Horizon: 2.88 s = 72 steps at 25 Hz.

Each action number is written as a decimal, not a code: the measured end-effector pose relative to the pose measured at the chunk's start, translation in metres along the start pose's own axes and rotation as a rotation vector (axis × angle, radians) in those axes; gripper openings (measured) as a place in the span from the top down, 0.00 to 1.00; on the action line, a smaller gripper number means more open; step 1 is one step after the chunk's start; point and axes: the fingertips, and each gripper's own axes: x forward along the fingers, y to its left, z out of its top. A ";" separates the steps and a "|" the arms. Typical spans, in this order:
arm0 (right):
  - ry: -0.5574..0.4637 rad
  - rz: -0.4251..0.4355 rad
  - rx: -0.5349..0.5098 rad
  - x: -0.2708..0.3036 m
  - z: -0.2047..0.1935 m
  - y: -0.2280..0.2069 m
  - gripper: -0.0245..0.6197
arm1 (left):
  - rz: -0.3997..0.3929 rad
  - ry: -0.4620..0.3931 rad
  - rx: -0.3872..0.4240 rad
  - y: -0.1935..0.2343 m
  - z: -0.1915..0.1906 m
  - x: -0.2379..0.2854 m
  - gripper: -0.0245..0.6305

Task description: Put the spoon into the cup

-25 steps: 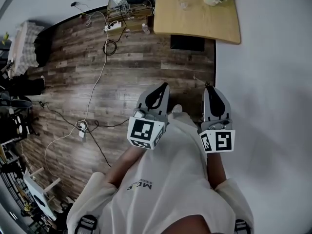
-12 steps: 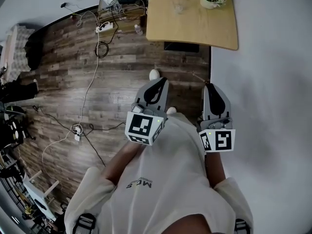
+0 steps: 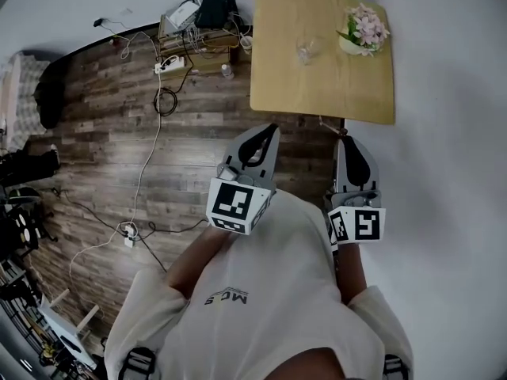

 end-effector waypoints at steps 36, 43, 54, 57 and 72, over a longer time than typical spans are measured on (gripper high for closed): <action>0.082 0.092 0.039 0.236 -0.019 -0.115 0.88 | 0.116 0.152 -0.070 0.103 0.013 0.179 0.95; 0.114 0.112 0.047 0.260 -0.049 -0.120 0.88 | 0.128 0.178 -0.092 0.106 -0.001 0.195 0.95; 0.160 0.148 0.015 0.290 -0.099 -0.130 0.88 | 0.129 0.222 -0.074 0.104 -0.030 0.216 0.95; 0.187 0.139 0.067 0.294 -0.113 -0.137 0.88 | 0.139 0.232 -0.087 0.103 -0.037 0.218 0.95; 0.265 0.164 0.053 0.311 -0.157 -0.132 0.88 | 0.175 0.265 -0.117 0.111 -0.061 0.233 0.95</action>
